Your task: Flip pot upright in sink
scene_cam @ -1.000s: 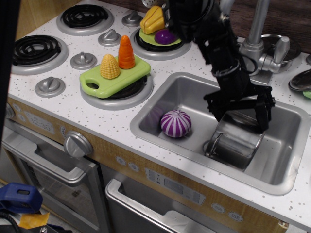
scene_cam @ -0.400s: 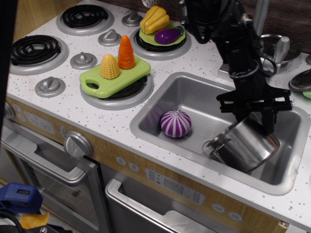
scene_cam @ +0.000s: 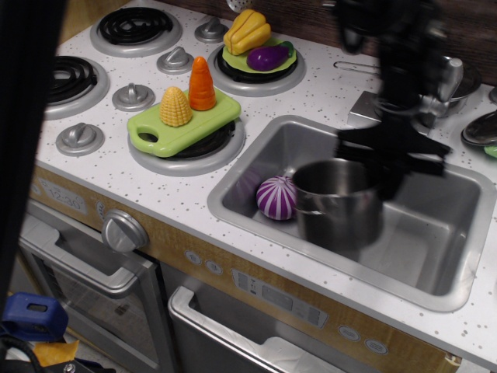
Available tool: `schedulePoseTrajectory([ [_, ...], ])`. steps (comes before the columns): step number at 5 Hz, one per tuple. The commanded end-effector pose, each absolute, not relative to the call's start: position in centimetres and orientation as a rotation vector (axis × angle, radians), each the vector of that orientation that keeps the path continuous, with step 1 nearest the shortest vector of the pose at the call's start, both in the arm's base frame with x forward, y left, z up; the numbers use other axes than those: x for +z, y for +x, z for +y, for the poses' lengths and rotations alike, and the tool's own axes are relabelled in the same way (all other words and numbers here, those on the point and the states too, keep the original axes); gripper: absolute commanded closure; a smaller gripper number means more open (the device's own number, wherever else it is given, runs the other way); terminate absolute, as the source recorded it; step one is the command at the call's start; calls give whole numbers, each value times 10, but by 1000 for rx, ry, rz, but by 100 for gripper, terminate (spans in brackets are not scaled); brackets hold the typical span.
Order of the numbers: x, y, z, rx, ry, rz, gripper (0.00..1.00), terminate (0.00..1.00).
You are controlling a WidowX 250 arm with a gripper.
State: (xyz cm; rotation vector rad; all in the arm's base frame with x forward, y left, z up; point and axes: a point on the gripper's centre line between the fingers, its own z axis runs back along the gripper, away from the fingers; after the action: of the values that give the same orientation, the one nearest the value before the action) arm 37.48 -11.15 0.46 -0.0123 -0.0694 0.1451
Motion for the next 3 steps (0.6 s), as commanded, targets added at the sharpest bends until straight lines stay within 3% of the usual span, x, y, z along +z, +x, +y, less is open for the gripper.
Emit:
schedulePoseTrajectory([
  [1, 24, 387, -115, 126, 20, -130, 100, 0],
  [2, 22, 386, -114, 107, 86, -166, 0, 0],
  [3, 22, 386, -114, 107, 86, -166, 0, 0],
])
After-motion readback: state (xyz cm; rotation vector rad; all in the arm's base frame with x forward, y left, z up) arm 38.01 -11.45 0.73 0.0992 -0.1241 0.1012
